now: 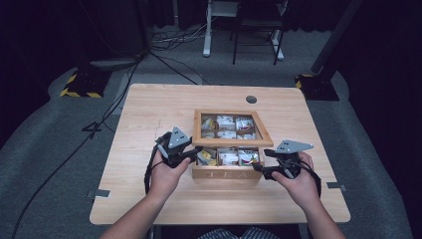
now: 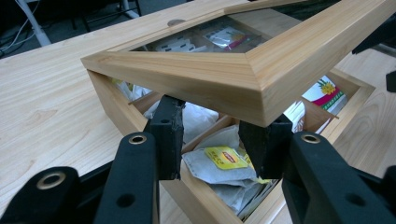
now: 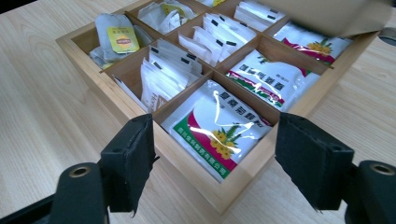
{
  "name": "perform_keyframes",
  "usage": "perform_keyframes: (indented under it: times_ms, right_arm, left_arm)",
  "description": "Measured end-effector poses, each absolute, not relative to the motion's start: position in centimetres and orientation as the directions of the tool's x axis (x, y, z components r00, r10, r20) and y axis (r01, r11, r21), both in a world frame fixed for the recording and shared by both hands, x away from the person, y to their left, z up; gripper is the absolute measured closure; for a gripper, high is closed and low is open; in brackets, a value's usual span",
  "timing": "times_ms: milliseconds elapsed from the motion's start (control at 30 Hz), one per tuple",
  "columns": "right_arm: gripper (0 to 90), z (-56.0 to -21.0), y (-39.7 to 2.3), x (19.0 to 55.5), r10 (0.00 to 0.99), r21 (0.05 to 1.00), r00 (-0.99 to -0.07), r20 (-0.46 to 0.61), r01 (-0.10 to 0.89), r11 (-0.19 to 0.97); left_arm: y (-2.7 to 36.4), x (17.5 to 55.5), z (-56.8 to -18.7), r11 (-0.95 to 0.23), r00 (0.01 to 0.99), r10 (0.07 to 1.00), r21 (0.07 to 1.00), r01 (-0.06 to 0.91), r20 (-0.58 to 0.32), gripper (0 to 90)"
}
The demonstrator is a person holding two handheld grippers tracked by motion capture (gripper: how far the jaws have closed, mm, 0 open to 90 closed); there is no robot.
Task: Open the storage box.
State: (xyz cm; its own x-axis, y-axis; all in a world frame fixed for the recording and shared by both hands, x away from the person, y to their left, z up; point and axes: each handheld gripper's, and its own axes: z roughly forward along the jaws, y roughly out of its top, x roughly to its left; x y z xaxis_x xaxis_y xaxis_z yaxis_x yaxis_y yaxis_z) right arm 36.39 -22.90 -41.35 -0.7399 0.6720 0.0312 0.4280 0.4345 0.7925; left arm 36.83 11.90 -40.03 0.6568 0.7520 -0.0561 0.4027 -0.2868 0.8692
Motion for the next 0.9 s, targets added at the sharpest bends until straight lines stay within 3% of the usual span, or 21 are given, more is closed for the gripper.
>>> perform_keyframes:
  times_ms: [700,900]
  right_arm:
    - [29.6,-40.9,-21.0,36.1,0.645,0.801,-0.762,0.06,0.423,0.424]
    - [29.4,-41.1,-21.0,36.1,0.641,0.797,-0.765,0.065,0.426,0.428]
  left_arm:
    - [12.3,38.2,-38.2,-0.224,0.602,0.796,0.893,0.389,-0.062,60.6]
    - [11.7,38.0,-37.7,-0.274,0.594,0.804,0.899,0.341,0.02,55.5]
